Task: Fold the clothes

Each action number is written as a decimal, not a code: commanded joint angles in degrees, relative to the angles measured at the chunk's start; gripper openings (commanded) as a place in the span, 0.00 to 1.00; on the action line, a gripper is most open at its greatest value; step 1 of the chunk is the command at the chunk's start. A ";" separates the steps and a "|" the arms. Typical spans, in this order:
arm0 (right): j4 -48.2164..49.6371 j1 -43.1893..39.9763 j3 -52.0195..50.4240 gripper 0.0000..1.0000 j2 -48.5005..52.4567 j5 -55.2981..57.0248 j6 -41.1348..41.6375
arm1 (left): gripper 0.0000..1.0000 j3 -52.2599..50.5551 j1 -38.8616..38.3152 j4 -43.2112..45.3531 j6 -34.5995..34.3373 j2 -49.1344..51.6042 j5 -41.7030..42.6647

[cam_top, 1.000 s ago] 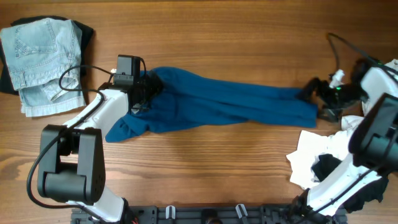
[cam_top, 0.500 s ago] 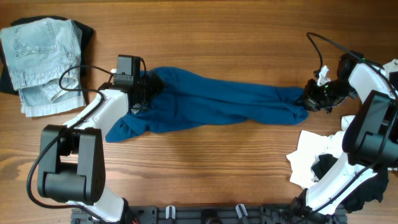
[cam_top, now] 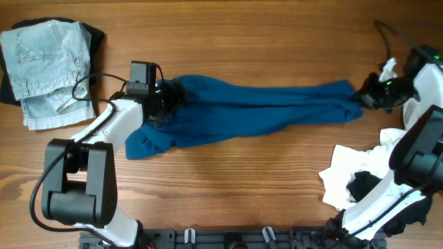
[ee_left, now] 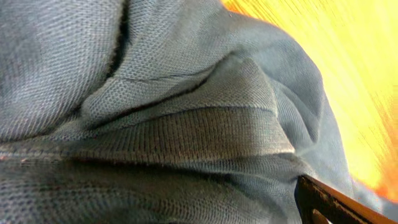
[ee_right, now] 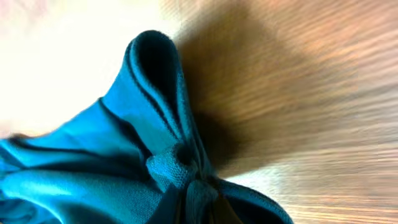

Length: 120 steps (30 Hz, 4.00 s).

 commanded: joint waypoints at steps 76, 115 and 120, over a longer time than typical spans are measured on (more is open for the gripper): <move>0.59 45.27 -7.45 0.25 -1.51 6.93 7.32 | 0.89 -0.68 -0.13 4.46 0.04 0.31 15.78; 6.23 27.10 -8.07 0.77 -1.38 -1.01 6.93 | 0.79 -11.30 8.41 -27.36 1.77 -13.33 -7.04; 5.88 27.19 -8.07 0.78 -1.38 -1.03 6.91 | 0.93 -13.31 11.43 -19.76 3.06 -12.79 -7.30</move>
